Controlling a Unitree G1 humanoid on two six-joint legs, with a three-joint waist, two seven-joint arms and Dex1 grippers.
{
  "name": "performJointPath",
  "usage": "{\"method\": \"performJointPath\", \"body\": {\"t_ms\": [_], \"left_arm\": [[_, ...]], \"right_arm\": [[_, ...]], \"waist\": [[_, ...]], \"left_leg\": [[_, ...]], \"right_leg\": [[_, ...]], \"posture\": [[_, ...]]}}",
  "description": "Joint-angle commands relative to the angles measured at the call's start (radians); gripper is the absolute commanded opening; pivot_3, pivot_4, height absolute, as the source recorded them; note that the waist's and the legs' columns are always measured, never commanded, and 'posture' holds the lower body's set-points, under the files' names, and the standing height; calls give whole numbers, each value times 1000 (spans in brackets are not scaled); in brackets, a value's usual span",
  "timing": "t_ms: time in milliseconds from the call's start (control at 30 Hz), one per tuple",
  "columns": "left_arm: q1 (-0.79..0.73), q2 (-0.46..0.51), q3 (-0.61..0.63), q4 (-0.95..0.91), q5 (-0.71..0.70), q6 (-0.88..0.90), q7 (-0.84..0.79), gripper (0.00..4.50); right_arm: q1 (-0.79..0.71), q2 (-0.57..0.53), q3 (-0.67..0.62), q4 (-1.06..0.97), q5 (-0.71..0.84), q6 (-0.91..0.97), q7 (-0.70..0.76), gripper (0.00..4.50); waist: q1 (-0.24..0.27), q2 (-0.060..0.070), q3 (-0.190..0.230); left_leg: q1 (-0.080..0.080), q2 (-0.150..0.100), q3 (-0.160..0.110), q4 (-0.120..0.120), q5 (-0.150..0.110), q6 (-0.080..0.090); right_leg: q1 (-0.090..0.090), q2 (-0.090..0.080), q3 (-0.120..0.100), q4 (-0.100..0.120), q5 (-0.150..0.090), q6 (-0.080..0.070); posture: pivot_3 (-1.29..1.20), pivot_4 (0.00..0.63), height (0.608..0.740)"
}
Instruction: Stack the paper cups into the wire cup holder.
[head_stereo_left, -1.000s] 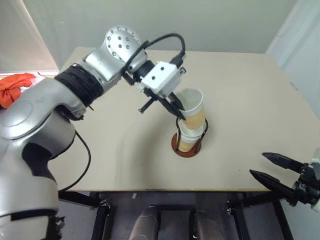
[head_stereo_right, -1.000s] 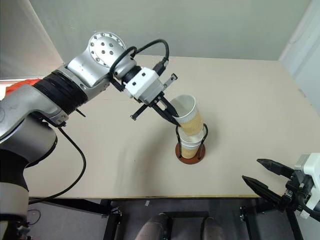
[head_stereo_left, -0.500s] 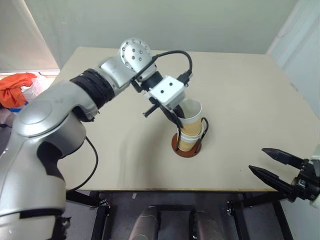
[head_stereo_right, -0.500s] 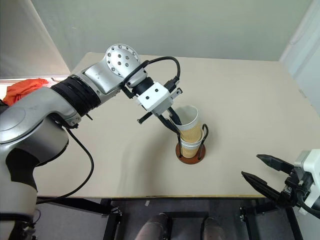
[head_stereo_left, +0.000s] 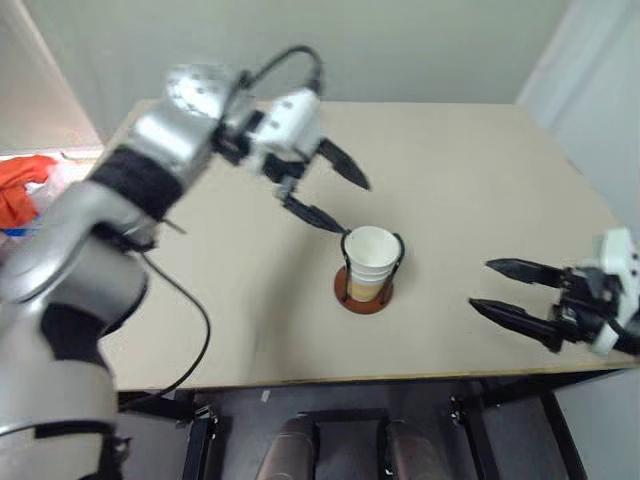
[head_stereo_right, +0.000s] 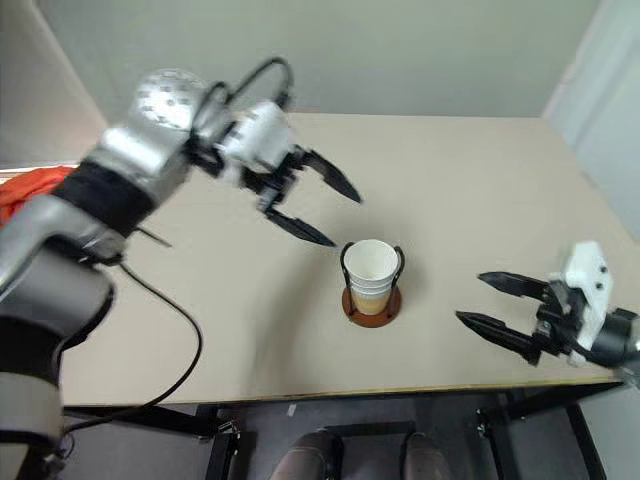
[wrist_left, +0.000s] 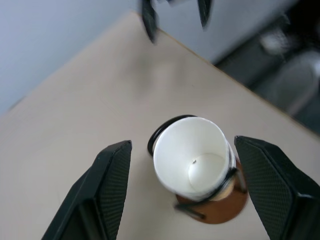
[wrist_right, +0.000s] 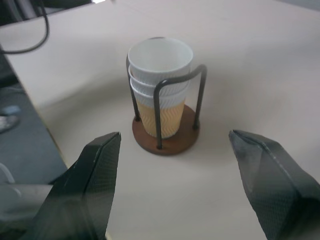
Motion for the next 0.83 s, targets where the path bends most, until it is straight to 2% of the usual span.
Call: {"method": "performJointPath", "body": {"t_ms": [33, 167, 267, 400, 533, 633, 733, 833], "left_arm": [[117, 123, 198, -85, 7, 162, -29, 3578], [374, 305, 421, -202, 34, 294, 76, 3578], [554, 391, 580, -313, 28, 370, 141, 3578], [856, 489, 830, -436, -15, 471, 182, 3578], [1110, 501, 1078, -492, 30, 527, 180, 3578], [1249, 479, 1243, -542, 66, 571, 175, 3578], [1326, 449, 1349, -586, 90, 607, 177, 3578], [1362, 423, 1399, -614, 108, 627, 175, 3578]], "right_arm": [[-153, -42, 105, 136, -61, -41, 126, 3649], [-329, -71, 237, 301, -164, -80, 273, 3649], [-410, -71, 291, 386, -216, -105, 347, 3649], [-512, -54, 355, 488, -274, -137, 437, 3649], [-584, -36, 387, 567, -310, -169, 520, 3649], [-637, -18, 408, 625, -344, -190, 557, 3649], [-675, 2, 429, 674, -378, -209, 588, 3649], [-705, 22, 445, 703, -405, -222, 608, 3649]], "waist": [[-1, 2, -1], [4, 4, -1], [12, 3, -1], [5, 3, -1], [-1, 2, -1], [-6, 1, 0], [-9, 1, 0], [-12, 1, -1]], "left_leg": [[-1, 0, 0, 0, 3, 1], [-1, 2, -3, -2, 7, 1], [-2, 3, -9, -3, 6, 0], [0, 2, -8, -3, 5, -2], [5, 3, -9, -10, 1, 3], [10, 3, -9, -17, 2, -1], [16, 3, -9, -19, 5, -4], [18, 4, -9, -20, 7, -6]], "right_leg": [[-1, 1, 0, 0, 0, 0], [-3, -1, 3, 3, -4, -6], [-3, -1, 1, 7, -11, -21], [-6, -2, 1, 15, -15, -28], [-6, -2, 0, 18, -16, -34], [-6, -3, 0, 20, -16, -40], [-5, -2, 1, 26, -17, -49], [-6, -2, 1, 32, -18, -57]], "posture": [[0, 150, 740], [0, 150, 740], [0, 150, 740], [0, 150, 740], [0, 150, 740], [0, 150, 740], [0, 150, 740], [0, 150, 740]]}}
